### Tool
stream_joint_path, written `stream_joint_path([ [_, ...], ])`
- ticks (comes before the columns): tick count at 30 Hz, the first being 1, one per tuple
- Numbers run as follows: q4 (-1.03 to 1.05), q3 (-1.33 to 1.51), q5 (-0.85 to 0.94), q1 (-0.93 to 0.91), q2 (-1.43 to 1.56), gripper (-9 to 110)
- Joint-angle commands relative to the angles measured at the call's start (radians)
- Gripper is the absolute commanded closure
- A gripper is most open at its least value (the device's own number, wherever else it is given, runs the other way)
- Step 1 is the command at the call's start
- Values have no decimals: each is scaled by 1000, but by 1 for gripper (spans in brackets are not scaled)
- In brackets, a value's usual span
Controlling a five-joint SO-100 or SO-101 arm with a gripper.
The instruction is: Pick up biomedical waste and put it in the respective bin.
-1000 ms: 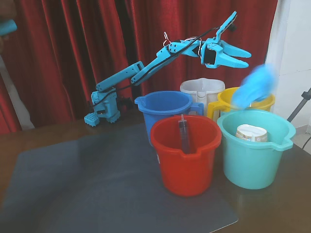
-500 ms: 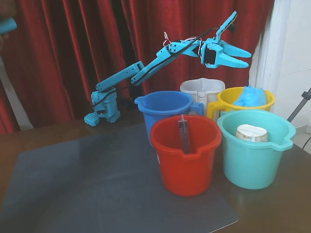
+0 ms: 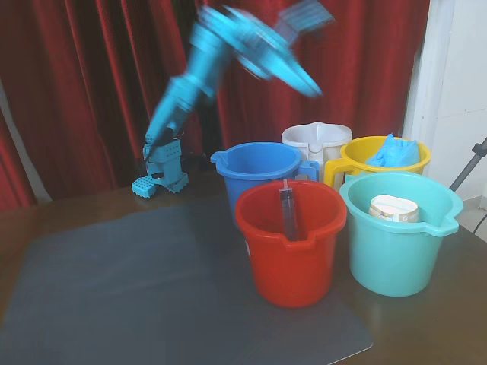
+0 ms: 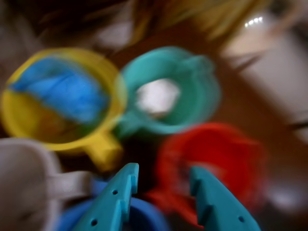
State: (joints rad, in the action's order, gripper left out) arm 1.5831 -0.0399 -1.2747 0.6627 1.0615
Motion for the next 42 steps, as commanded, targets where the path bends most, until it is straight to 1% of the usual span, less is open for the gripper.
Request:
stream_joint_path([
  [1, 368, -233, 127, -37, 360, 91],
  [4, 367, 107, 449, -77, 669, 85],
  [8, 367, 451, 753, -155, 954, 85],
  [10, 367, 681, 913, -245, 1120, 85],
  [12, 365, 982, 1037, -397, 1304, 85],
  [15, 334, 1279, 1121, -569, 1462, 85],
  [17, 241, 1480, 1181, -640, 1551, 85],
  [18, 129, 1675, 1232, -683, 1626, 85],
  [21, -52, 2022, 1247, -727, 1747, 86],
  [24, -209, 2329, 1201, -733, 1913, 95],
  [26, -272, 2505, 1144, -733, 2023, 101],
  [28, -296, 2632, 1135, -733, 2111, 102],
  [35, -319, 2824, 1138, -735, 2049, 102],
  [42, -304, 2884, 1137, -813, 2052, 102],
])
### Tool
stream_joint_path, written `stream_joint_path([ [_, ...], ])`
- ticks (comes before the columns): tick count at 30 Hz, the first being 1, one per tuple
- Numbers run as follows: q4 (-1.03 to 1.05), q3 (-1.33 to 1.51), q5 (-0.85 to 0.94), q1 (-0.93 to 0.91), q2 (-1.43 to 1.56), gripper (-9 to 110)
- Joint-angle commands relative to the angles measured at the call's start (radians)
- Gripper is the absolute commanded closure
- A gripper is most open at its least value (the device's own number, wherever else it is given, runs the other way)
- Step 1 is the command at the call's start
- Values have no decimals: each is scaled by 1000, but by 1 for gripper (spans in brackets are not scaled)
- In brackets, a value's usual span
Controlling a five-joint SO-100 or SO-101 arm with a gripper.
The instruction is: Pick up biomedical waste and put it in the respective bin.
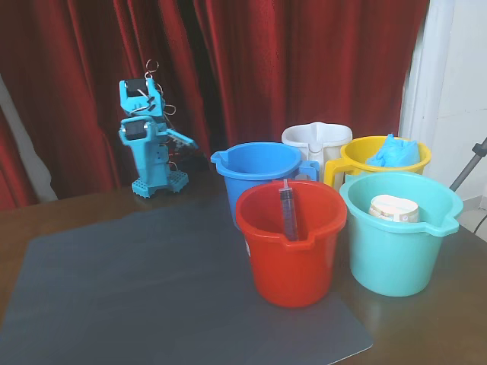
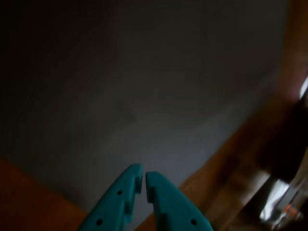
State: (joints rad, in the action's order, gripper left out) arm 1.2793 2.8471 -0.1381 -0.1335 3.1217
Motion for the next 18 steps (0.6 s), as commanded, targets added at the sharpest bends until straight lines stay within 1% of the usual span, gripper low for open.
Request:
stream_joint_path([
  [1, 3, 12, 0, -20, -8, 102],
  [6, 21, 87, -2, -54, -8, 102],
  [11, 132, 49, -15, -61, -8, 102],
  [18, 130, 49, -3, -60, -8, 102],
])
